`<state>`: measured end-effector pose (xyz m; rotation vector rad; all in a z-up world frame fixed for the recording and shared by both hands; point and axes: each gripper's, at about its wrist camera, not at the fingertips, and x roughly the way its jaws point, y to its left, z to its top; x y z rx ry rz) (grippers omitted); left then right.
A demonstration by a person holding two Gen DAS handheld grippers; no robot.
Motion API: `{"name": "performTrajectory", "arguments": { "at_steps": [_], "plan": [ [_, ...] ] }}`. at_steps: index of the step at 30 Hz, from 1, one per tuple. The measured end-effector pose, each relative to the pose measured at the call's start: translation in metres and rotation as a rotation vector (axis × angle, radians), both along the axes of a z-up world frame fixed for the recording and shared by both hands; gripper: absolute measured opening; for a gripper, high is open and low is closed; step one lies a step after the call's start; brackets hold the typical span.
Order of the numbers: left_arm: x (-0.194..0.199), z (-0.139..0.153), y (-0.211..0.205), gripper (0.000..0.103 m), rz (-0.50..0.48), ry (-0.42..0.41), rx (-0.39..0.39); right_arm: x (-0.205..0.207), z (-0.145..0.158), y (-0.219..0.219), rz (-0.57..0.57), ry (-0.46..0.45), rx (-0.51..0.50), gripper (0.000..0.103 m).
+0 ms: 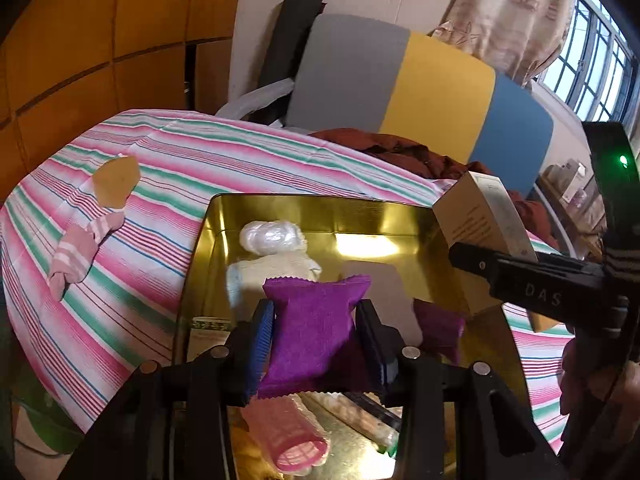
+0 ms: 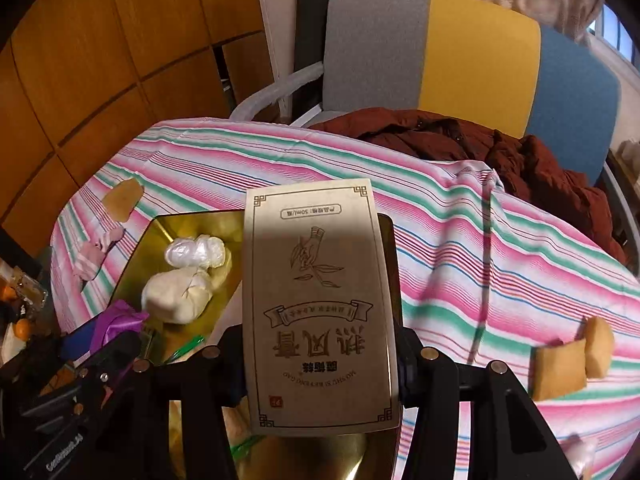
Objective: Organize objects
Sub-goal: 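Carry the purple sachet and cream box to the gold tray and release both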
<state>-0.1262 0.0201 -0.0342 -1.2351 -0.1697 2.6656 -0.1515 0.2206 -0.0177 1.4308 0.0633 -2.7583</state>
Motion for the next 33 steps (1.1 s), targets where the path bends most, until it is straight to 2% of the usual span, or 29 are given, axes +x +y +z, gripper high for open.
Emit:
{"name": "performTrajectory", "arguments": {
  "at_steps": [4, 5, 7, 11, 13, 24, 33],
  "plan": [
    [0.000, 0.000, -0.001, 0.044, 0.015, -0.002, -0.027, -0.012, -0.007, -0.004, 0.006, -0.009, 0.019, 0.054],
    [0.000, 0.000, -0.002, 0.050, 0.019, -0.001, -0.028, -0.015, -0.009, -0.005, 0.014, -0.014, 0.019, 0.056],
    [0.003, 0.004, -0.002, 0.052, 0.027, 0.010, -0.039, -0.018, -0.011, -0.006, 0.009, -0.013, 0.018, 0.074],
    [0.010, 0.009, -0.001, 0.052, 0.020, 0.025, -0.049, -0.012, -0.008, -0.006, 0.000, 0.009, 0.009, 0.075],
    [0.014, 0.011, -0.001, 0.052, 0.014, 0.030, -0.043, -0.008, -0.006, -0.004, -0.006, 0.018, 0.007, 0.080],
    [0.038, 0.019, -0.002, 0.052, 0.013, 0.045, -0.054, 0.044, 0.006, -0.001, -0.037, 0.078, 0.038, 0.096],
    [0.061, 0.017, 0.000, 0.052, 0.005, 0.051, -0.071, 0.096, 0.012, -0.008, -0.067, 0.152, 0.105, 0.103]
  ]
}}
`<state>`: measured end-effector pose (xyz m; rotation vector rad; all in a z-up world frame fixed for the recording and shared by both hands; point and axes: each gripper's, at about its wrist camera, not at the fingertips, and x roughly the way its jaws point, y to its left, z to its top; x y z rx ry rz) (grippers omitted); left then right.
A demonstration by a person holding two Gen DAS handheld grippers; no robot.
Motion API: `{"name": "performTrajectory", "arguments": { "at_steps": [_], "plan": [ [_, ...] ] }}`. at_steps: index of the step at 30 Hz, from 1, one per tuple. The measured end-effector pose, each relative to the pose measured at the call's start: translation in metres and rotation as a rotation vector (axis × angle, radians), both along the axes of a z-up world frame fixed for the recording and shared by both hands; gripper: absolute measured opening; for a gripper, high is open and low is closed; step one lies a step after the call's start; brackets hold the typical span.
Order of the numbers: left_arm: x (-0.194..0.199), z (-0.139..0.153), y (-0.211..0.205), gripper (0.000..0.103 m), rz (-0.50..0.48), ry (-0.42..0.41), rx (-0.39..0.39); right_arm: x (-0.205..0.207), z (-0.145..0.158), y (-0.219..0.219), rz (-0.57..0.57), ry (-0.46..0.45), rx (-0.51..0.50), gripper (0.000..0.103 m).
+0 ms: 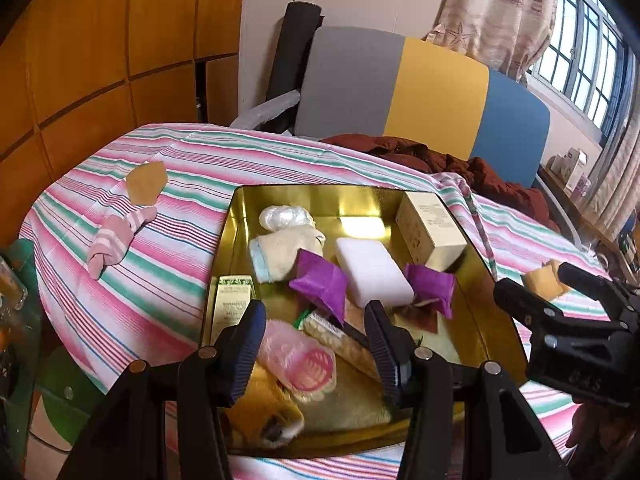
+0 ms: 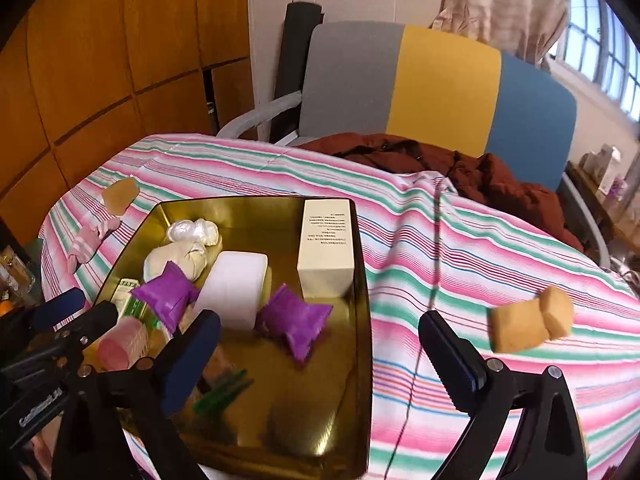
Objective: Organize objects
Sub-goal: 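Carry the purple sachet and cream box to the gold tray and release both, then move both tools back from the tray to the item pile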
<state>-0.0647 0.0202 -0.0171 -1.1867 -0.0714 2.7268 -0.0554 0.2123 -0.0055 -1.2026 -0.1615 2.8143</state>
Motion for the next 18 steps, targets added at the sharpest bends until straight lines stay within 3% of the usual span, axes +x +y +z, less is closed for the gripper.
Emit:
{"name": "performTrajectory", "arguments": {
  "at_steps": [6, 18],
  "plan": [
    [0.014, 0.002, 0.009, 0.052, -0.024, 0.005, -0.013, 0.024, -0.002, -0.002, -0.017, 0.026, 0.047, 0.103],
    [0.033, 0.008, 0.039, 0.052, -0.117, 0.020, -0.039, 0.054, 0.000, 0.020, -0.068, 0.043, 0.027, 0.103]
  ]
}}
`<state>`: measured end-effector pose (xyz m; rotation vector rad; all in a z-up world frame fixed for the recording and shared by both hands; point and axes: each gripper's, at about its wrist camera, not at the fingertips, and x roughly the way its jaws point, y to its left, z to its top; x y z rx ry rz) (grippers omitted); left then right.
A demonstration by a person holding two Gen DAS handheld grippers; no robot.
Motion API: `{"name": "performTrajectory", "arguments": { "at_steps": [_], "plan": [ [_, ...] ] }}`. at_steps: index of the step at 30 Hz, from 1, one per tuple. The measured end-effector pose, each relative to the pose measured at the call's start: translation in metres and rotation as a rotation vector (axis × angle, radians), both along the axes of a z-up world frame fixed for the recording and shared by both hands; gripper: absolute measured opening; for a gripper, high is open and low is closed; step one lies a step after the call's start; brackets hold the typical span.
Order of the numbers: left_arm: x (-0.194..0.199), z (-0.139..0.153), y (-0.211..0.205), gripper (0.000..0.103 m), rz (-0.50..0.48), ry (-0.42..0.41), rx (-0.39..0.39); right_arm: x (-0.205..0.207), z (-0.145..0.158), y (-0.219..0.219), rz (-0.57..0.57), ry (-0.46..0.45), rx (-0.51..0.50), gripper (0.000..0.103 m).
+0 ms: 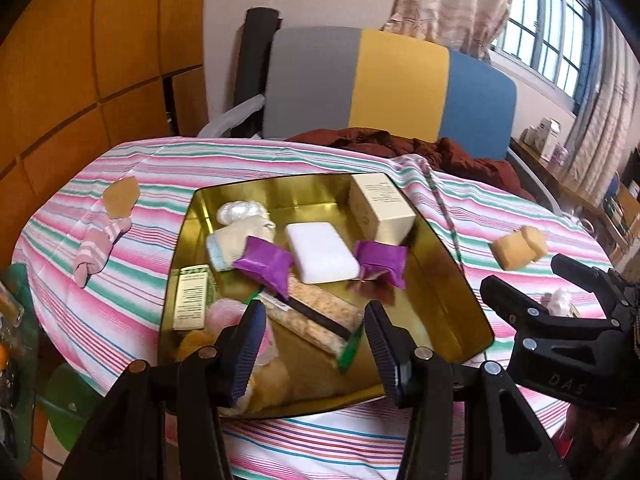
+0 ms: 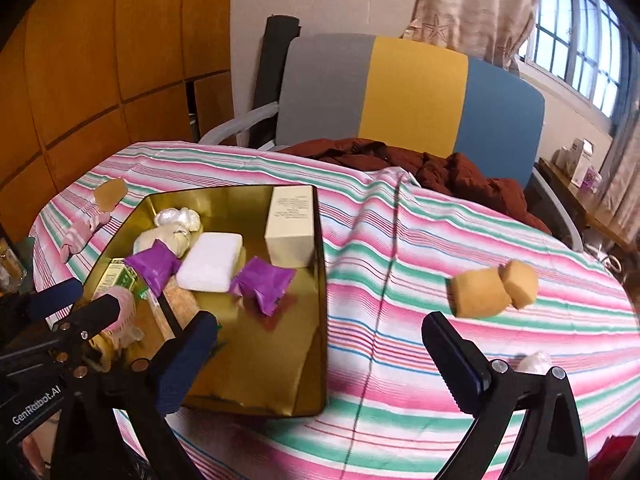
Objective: Organize objects
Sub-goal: 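Move both tools back from the tray to the item pile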
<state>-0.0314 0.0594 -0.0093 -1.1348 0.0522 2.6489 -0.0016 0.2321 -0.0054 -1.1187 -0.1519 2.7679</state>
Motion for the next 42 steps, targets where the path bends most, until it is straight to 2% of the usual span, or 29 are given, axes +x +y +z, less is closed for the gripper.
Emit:
{"name": "performTrajectory", "arguments": {
  "at_steps": [7, 14, 20, 26, 31, 36, 41, 42],
  "plan": [
    [0.007, -0.002, 0.016, 0.052, -0.075, -0.001, 0.007, 0.014, -0.001, 0.024, -0.065, 0.003, -0.016, 0.103],
    [0.009, -0.008, 0.023, 0.052, -0.102, -0.021, 0.009, 0.018, -0.013, 0.040, -0.105, -0.034, -0.028, 0.103],
    [0.010, -0.004, 0.033, 0.052, -0.141, 0.011, -0.009, 0.018, -0.019, 0.052, -0.117, -0.063, -0.051, 0.103],
    [0.009, -0.002, 0.046, 0.052, -0.191, 0.007, -0.009, 0.022, -0.021, 0.076, -0.155, -0.089, -0.064, 0.103],
    [0.007, 0.003, 0.065, 0.052, -0.256, 0.012, -0.014, 0.030, -0.016, 0.114, -0.221, -0.111, -0.106, 0.103],
    [0.003, 0.008, 0.093, 0.052, -0.342, 0.016, -0.022, 0.044, -0.006, 0.168, -0.333, -0.112, -0.176, 0.103],
    [-0.002, 0.012, 0.133, 0.052, -0.434, 0.013, -0.032, 0.056, 0.009, 0.221, -0.440, -0.087, -0.214, 0.103],
    [-0.003, 0.012, 0.140, 0.055, -0.446, 0.009, -0.033, 0.057, 0.012, 0.230, -0.456, -0.080, -0.218, 0.103]
  ]
}}
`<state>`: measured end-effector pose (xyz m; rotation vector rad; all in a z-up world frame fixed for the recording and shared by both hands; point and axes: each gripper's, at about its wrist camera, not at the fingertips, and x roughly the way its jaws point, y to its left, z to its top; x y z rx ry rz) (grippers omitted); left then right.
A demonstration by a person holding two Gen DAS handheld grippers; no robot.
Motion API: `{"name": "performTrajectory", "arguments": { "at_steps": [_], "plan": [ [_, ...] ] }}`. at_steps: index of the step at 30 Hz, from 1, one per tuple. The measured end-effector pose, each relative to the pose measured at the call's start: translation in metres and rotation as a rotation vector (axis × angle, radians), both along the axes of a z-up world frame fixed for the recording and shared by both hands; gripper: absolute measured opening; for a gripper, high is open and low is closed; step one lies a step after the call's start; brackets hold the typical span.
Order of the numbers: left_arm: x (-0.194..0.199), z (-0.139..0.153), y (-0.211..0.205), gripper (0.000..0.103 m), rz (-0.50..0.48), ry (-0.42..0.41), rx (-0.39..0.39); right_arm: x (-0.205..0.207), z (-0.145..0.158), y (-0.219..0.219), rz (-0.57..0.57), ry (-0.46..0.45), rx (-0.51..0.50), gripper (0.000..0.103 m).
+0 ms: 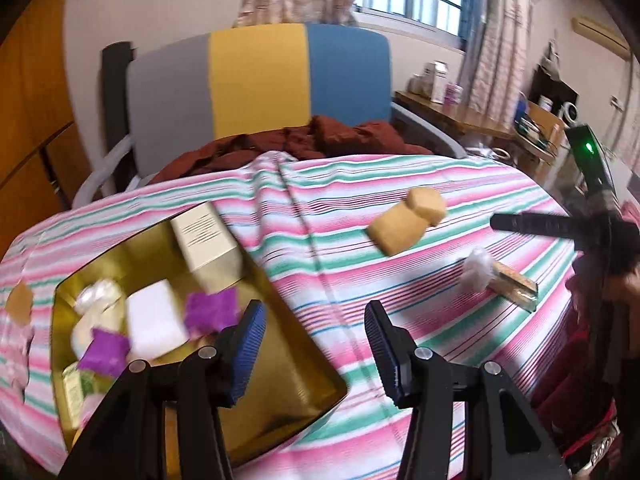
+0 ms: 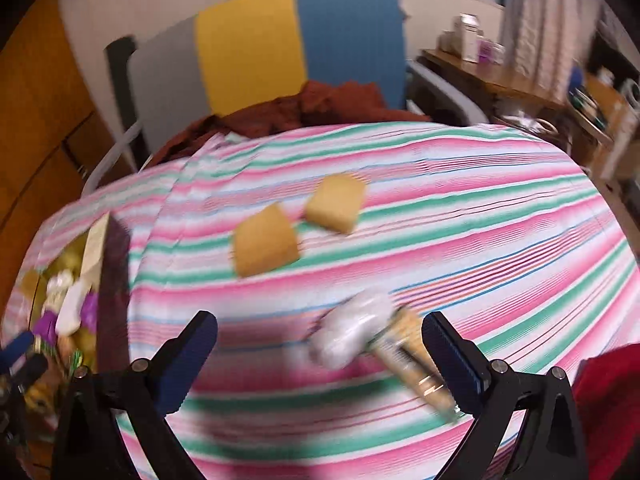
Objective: Organize objects
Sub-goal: 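Move both tools back from the tray to the item pile, then grasp the yellow sponge with the left tool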
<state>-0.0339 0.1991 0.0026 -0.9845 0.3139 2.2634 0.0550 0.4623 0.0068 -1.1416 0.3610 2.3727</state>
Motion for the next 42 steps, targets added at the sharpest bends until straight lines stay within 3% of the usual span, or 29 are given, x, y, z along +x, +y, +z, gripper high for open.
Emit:
{"name": "performTrajectory", "arguments": {
  "at_steps": [3, 11, 17, 20, 32, 35, 38, 42],
  "plan": [
    [-0.005, -0.001, 0.023, 0.069, -0.038, -0.014, -0.011, 0.002, 0.005, 0.034, -0.066, 0.009, -0.013, 0.103],
    [-0.034, -0.015, 0.093, 0.072, -0.121, -0.067, -0.073, 0.006, -0.015, 0.092, -0.168, 0.044, -0.156, 0.103],
    [-0.062, -0.037, 0.141, 0.076, -0.175, -0.138, -0.119, 0.008, -0.021, 0.099, -0.191, 0.048, -0.211, 0.103],
    [-0.067, -0.045, 0.163, 0.085, -0.242, -0.127, -0.153, 0.008, -0.025, 0.103, -0.195, 0.048, -0.241, 0.103],
    [-0.094, -0.081, 0.211, 0.091, -0.390, -0.168, -0.237, 0.004, -0.029, 0.103, -0.173, 0.053, -0.284, 0.103],
    [-0.096, -0.088, 0.219, 0.090, -0.406, -0.156, -0.255, 0.004, -0.029, 0.104, -0.173, 0.053, -0.289, 0.103],
    [-0.100, -0.096, 0.223, 0.074, -0.395, -0.193, -0.250, 0.003, -0.029, 0.104, -0.172, 0.051, -0.289, 0.103],
    [-0.099, -0.096, 0.211, 0.067, -0.324, -0.221, -0.208, 0.001, -0.030, 0.103, -0.163, 0.047, -0.291, 0.103]
  ]
}}
